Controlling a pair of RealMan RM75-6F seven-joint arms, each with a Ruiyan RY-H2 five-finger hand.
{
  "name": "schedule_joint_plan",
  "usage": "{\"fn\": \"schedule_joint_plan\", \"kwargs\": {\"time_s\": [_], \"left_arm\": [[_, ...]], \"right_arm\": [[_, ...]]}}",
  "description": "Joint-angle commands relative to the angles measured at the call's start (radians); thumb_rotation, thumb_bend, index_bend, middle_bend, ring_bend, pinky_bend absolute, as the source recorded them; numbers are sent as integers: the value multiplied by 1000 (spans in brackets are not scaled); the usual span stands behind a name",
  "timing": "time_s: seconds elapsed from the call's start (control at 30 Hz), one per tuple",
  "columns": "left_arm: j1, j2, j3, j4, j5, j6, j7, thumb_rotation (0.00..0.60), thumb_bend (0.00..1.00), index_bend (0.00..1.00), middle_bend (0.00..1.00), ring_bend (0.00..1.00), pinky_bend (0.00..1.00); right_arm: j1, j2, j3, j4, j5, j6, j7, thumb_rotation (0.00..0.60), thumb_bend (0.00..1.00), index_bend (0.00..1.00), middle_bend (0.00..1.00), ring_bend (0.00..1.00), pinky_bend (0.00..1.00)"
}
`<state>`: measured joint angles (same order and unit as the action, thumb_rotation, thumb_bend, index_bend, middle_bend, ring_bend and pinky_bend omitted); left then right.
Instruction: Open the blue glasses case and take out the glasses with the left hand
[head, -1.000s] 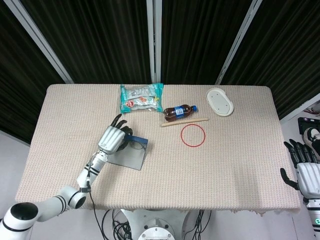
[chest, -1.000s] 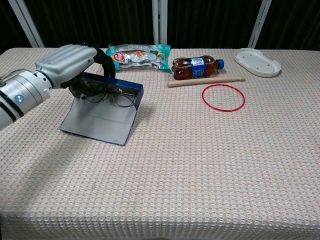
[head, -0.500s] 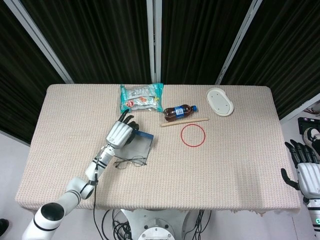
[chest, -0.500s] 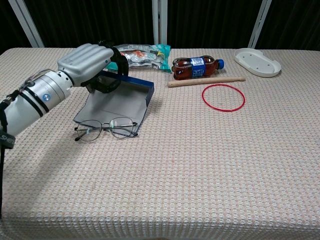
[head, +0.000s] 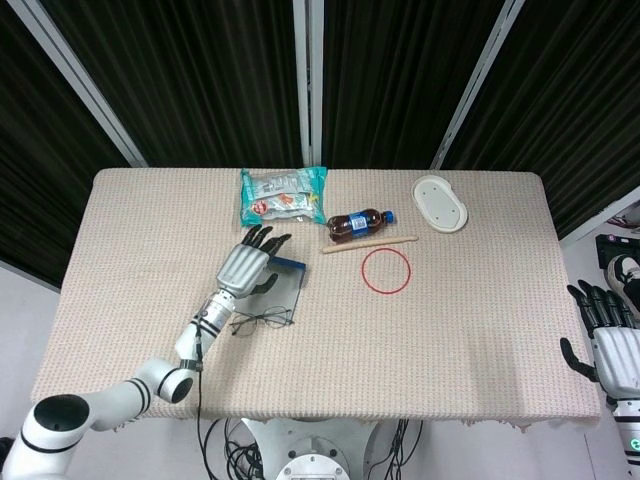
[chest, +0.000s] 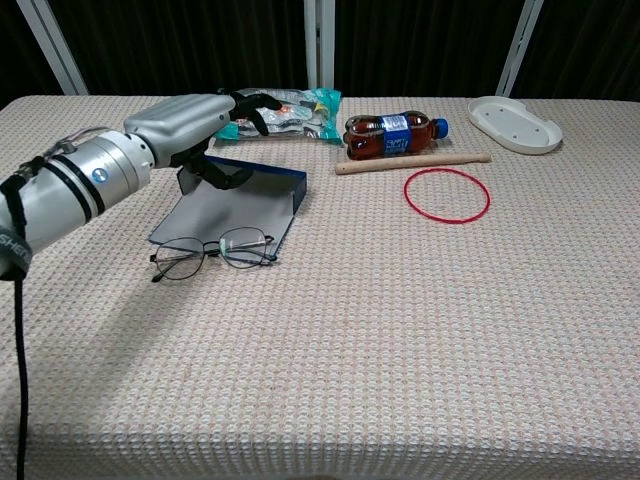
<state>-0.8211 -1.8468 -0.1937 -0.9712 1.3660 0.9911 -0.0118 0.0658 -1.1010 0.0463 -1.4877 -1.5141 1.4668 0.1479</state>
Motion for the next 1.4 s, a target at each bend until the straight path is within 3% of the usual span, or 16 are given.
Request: {"fn": "schedule_joint_plan", "kwargs": {"time_s": [0.03,0.23,0.4,0.63,1.03,1.17,1.4], "left_arm": [[97,171,35,-338,-42,41,142,600,393,146,188,22,0],[146,214,126,-470,-10,64,248,600,331,122,157,5,0],[162,165,159,-437,7,85,349,600,215,50,93,0,0],[166,131,141,-405,-29,67,372,600,200,40,87,0,0],[159,164,107,-383,-110,22,445,600,200,81,87,0,0],[160,194,91,-407,-129,16,432,600,209,152,96,0,0],[141,219,80,-449,-146,-39,377,600,339,351,131,0,0]], "right_arm": [[2,-2,-1,3,-3,-3,1,600,361,0,51,0,0],[12,-8,-1,13,-6,-15,10,600,360,0,51,0,0],[16,-10,0,18,-9,-19,15,600,361,0,51,0,0],[15,-8,-1,19,-10,-16,18,600,361,0,51,0,0],[14,-9,-3,22,-4,-19,21,600,361,0,51,0,0],[14,-10,-3,21,-4,-20,20,600,361,0,51,0,0],[15,-11,-4,17,-5,-19,15,600,360,0,51,0,0]]}}
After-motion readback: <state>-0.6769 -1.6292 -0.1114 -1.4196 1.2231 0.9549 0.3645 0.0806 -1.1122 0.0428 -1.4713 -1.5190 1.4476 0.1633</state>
